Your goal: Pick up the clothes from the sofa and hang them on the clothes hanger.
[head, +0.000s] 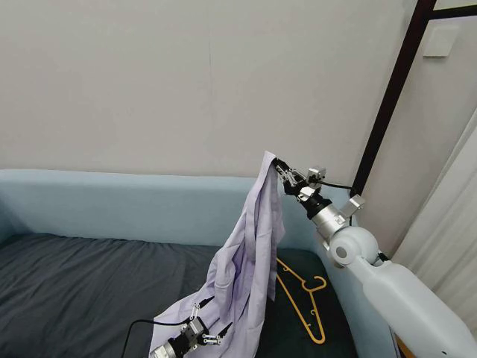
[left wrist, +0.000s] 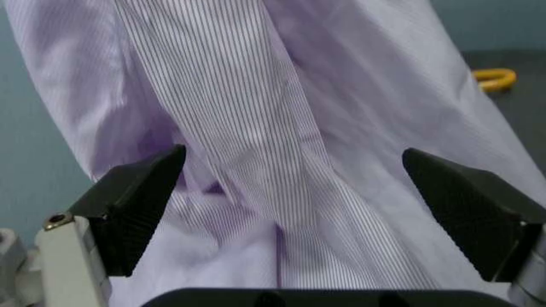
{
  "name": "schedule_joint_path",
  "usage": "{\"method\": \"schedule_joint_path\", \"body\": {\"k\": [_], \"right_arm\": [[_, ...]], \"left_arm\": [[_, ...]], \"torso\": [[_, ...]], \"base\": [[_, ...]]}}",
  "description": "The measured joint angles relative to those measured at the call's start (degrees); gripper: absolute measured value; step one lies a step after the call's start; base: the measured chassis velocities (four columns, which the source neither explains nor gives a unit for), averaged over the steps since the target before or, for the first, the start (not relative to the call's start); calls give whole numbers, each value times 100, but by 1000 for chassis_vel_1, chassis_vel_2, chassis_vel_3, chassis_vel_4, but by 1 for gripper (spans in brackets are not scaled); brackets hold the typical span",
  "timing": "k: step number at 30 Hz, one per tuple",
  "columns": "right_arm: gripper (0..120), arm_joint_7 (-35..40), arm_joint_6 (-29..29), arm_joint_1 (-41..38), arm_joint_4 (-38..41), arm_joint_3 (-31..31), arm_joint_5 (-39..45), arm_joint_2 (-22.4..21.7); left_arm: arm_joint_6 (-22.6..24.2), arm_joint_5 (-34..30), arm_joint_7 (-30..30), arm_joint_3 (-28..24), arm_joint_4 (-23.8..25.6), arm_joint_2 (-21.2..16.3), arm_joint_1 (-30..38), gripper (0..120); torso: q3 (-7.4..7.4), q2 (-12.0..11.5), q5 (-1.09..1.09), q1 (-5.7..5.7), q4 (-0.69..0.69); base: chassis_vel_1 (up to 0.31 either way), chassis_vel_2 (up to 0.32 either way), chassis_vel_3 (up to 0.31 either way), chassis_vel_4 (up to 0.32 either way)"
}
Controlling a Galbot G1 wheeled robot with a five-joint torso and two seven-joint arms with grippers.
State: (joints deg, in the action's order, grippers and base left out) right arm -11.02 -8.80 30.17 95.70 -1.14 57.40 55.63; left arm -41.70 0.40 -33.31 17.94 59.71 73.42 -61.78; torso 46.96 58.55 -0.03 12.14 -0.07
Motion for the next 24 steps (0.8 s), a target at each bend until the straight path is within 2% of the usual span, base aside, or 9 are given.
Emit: {"method": "schedule_joint_path", "body": {"k": [7, 10, 14, 16, 18, 20, 21, 24], "right_arm": [[0, -2, -8, 29, -51, 78, -57, 96], [0, -1, -9, 25, -51, 81, -58, 98], [0, -17, -10, 16, -50, 81, -104, 90], [0, -24, -10, 16, -48, 80, -112, 90], [0, -42, -13, 28, -43, 79, -129, 91], [0, -53, -15, 34, -43, 78, -136, 91], [0, -53, -15, 34, -43, 78, -136, 91], [0, -56, -19, 33, -56, 77, -145, 105]], "left_arm": [[55, 407, 644, -90, -407, 144, -74, 100], [114, 409, 725, -112, -438, 204, -101, 99], [192, 383, 733, -158, -443, 338, -144, 81], [205, 378, 699, -161, -455, 373, -147, 79], [257, 396, 662, -156, -514, 475, -147, 68], [356, 407, 758, -157, -564, 568, -148, 59], [356, 407, 758, -157, -564, 568, -148, 59], [533, 439, 1027, -166, -631, 729, -171, 44]], "torso": [[0, 0, 0, 0, 1], [0, 0, -1, 0, 0], [0, 0, 0, 0, 0], [0, 0, 0, 0, 0], [0, 0, 0, 0, 0], [0, 0, 0, 0, -1], [0, 0, 0, 0, -1], [0, 0, -1, 0, 0]], "base": [[0, 0, 0, 0], [0, 0, 0, 0], [0, 0, 0, 0], [0, 0, 0, 0], [0, 0, 0, 0], [0, 0, 0, 0], [0, 0, 0, 0], [0, 0, 0, 0]]}}
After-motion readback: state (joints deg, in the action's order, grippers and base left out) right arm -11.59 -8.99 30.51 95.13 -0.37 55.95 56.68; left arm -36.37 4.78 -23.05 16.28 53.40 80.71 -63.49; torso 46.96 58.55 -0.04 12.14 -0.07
